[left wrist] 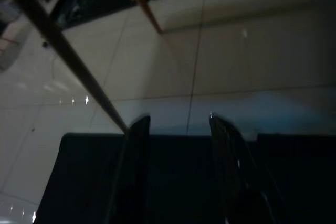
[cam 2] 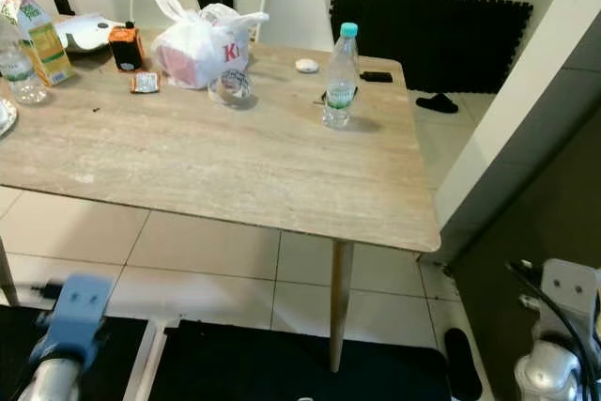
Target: Restocking fridge
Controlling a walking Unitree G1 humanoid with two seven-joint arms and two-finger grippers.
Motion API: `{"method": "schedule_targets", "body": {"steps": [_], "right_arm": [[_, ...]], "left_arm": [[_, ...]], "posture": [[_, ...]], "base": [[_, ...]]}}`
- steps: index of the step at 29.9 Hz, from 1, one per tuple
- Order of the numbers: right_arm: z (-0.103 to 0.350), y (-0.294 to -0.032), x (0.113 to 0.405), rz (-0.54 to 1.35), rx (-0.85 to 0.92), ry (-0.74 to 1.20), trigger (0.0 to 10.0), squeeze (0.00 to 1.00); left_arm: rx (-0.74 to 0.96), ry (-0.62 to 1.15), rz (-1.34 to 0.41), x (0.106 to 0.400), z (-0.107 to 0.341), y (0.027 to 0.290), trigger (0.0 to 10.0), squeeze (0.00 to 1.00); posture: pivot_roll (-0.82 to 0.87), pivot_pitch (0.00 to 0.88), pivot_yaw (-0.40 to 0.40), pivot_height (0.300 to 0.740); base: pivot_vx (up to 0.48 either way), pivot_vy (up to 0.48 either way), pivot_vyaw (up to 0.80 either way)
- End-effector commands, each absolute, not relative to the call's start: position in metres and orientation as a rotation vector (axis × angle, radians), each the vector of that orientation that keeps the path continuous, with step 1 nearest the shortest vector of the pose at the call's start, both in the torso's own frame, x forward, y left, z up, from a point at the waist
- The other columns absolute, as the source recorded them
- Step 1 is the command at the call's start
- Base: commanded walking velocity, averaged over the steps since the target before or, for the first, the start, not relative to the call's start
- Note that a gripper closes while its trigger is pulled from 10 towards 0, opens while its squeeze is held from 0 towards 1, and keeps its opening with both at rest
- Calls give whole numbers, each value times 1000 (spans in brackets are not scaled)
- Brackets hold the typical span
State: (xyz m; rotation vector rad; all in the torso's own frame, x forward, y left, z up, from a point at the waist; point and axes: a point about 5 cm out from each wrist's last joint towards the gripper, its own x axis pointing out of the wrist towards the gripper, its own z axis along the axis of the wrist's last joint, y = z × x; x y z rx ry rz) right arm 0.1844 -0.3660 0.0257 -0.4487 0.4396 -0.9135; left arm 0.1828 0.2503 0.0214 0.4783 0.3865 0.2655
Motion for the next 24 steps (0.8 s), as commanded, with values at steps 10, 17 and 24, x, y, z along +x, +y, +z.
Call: {"method": "schedule_targets", "body": {"steps": [10,17,24], "right_arm": [[-95,-252,105,-246,-264,1069,10000,0],[-107,-236,81,-67,-363,1194,10000,0],[-106,-239,84,-13,-402,1182,10000,0]], "left_arm": [[258,1017,209,133,-78,252,10000,0],[304,1100,99,128,-88,240,10000,4],[317,1017,103,156,-82,236,10000,8]], "posture": [[3,41,-76,740],[-19,42,-71,740],[-15,43,-77,740]], "base": [[0,0,0],[0,0,0],[0,0,-128]]}}
